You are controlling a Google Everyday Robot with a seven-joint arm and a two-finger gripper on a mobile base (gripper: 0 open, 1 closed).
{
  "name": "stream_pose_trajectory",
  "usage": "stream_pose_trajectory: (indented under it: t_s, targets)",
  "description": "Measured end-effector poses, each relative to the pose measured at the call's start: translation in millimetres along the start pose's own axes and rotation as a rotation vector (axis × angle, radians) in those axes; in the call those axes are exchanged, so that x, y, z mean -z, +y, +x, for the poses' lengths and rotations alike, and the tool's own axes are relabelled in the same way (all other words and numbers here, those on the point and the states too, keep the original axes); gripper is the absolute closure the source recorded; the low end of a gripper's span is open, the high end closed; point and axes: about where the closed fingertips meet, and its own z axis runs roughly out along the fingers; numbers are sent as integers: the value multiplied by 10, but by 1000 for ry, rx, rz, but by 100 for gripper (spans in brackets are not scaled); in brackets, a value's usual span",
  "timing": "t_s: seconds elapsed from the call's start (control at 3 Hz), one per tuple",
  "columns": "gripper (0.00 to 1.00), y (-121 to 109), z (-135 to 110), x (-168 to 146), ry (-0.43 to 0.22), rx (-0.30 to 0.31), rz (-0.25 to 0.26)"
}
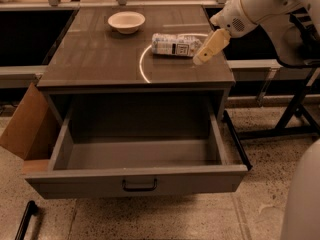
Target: Place blue plastic bottle into top drawer
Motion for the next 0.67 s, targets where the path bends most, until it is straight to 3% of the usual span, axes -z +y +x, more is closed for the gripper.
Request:
stream_pose_trajectory:
  t_s: [0.67]
  targets:
    - [0, -234, -30, -329, -43, -19, -8]
